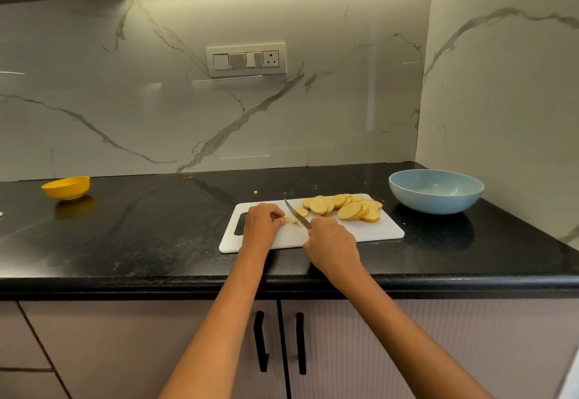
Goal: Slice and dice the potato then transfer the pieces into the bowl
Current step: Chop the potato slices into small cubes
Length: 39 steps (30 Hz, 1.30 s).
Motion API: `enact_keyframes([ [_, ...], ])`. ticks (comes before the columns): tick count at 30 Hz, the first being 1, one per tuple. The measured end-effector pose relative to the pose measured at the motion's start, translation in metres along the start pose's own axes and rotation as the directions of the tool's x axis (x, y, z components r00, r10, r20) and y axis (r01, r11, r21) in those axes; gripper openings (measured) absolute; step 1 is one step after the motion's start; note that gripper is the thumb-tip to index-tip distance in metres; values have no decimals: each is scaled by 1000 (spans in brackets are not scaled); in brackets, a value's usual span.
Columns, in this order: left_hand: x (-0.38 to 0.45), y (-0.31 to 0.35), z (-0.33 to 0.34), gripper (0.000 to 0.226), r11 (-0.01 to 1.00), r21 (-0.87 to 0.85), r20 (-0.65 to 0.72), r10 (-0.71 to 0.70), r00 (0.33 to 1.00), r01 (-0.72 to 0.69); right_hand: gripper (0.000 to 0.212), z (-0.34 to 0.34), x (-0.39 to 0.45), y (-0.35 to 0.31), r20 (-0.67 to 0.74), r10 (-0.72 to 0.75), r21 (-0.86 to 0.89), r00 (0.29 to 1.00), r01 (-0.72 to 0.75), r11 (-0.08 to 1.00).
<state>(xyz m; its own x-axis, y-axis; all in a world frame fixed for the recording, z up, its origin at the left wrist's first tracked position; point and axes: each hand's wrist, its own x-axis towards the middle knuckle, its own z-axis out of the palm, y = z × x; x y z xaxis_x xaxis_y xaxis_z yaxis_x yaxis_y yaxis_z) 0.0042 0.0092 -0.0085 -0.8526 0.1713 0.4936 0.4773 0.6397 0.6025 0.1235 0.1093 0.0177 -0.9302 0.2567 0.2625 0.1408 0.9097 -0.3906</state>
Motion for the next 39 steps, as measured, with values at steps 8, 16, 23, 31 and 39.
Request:
enact_keyframes([
  [8, 1, -1, 0, 23, 996, -82, -7, -39, 999, 38, 24, -2, -3, -8, 17, -61, -147, 998, 63, 987],
  [16, 0, 0, -2, 14, 999, -42, -4, -34, 999, 34, 24, 0, -6, -13, 7, -84, -188, 996, 84, 978],
  [23, 1, 1, -3, 12, 999, -28, -10, -43, 999, 43, 25, -1, -9, -18, 23, -81, -145, 996, 83, 986],
  [31, 4, 2, -10, 9, 997, -60, 46, -47, 998, 50, 23, -7, 2, -25, 63, -67, -106, 996, 74, 992],
  [39, -1, 2, -6, 10, 995, -88, -6, -54, 998, 54, 24, -2, -16, -17, 68, -145, -237, 987, 157, 959],
])
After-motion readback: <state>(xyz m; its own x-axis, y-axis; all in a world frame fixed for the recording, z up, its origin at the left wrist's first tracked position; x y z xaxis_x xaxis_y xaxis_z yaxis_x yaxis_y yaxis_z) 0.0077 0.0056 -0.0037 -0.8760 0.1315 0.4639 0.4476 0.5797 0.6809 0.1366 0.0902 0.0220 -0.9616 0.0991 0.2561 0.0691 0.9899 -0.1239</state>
